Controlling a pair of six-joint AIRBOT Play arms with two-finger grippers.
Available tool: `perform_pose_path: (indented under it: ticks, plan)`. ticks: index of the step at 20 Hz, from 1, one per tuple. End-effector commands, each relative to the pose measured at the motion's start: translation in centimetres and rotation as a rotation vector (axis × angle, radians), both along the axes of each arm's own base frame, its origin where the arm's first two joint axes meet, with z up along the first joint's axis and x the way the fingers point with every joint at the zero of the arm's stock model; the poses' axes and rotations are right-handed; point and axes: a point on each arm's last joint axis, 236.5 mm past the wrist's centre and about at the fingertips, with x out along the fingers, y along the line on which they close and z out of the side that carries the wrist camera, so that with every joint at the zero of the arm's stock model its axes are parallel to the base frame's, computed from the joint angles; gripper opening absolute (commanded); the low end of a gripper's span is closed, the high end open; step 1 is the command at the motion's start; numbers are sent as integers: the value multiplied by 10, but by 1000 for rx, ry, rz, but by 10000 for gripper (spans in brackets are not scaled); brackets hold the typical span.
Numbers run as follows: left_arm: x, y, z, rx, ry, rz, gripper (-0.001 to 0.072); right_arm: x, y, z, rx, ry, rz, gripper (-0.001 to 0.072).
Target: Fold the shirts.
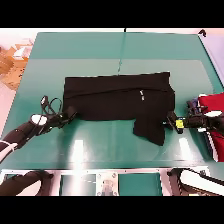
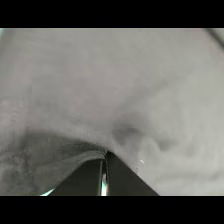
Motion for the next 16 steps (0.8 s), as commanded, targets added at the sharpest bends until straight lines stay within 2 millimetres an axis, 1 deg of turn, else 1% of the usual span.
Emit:
perform_pose_path:
  ticks: [1, 3, 4, 6, 8, 10, 11, 12, 13, 14, 16]
  plan:
    - [-19, -5, 9, 20, 68, -189, 19, 1, 8, 18, 34, -37, 78, 21]
    - [-38, 18, 12, 75, 161, -242, 19, -4, -7, 33, -22, -45, 55, 20]
    - [-48, 32, 13, 116, 203, -259, 19, -9, -16, 38, -64, -32, 39, 20]
    - [-62, 49, 22, 171, 216, -282, 19, -30, -24, 44, -120, 27, 43, 21]
    - [-63, 52, 31, 194, 192, -290, 20, -41, -19, 50, -117, 38, 42, 21]
    - [-69, 52, 31, 198, 212, -311, 19, -50, -12, 58, -101, 48, 63, 21]
    - [-72, 53, 31, 204, 224, -326, 20, -50, -11, 64, -103, 38, 62, 21]
    - [-73, 52, 33, 204, 225, -335, 20, -45, -12, 73, -112, 9, 50, 21]
    - [-70, 52, 38, 204, 218, -338, 20, -36, -14, 84, -117, -31, 41, 21]
    - [-62, 52, 46, 209, 194, -336, 20, -25, -14, 96, -113, -71, 32, 21]
    - [-40, 53, 68, 227, 123, -332, 20, 0, -14, 121, -101, -155, 14, 21]
